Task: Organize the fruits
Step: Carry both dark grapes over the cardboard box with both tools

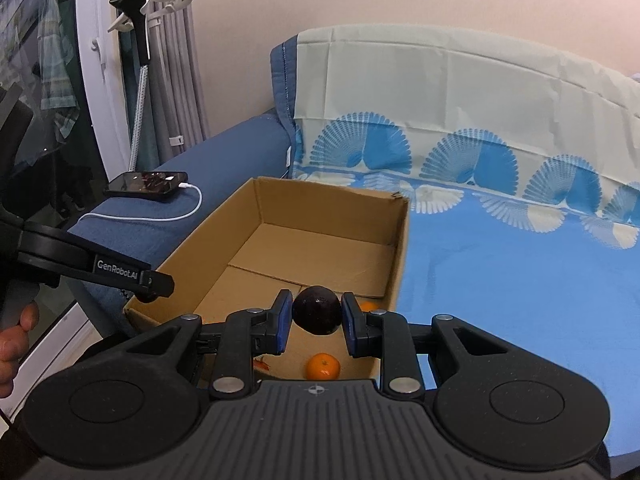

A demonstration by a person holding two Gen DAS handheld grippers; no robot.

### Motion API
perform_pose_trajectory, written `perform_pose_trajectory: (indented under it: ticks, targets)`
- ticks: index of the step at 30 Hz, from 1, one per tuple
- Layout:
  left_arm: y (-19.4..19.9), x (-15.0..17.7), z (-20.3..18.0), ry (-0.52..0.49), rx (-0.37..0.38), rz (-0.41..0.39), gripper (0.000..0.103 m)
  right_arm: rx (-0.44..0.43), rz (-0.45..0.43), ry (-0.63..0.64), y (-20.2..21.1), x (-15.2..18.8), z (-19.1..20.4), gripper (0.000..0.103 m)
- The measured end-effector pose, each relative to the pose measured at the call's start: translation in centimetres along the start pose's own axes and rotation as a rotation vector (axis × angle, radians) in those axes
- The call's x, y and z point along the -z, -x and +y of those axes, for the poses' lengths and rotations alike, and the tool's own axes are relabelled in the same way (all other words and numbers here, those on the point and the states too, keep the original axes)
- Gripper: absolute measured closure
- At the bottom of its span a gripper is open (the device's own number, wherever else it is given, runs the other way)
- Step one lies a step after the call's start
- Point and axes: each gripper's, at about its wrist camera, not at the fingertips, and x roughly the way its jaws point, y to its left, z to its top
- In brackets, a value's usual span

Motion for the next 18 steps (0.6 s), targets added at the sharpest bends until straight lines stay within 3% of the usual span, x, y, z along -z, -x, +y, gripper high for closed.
perform_pose_trajectory:
  ticks: [18]
  targets:
    - [-6.0,-2.7,0.4,-0.006,-0.030,0.068,0.077,-0.033,0.088,0.001,-7.5,-0.7,0.2,0.076]
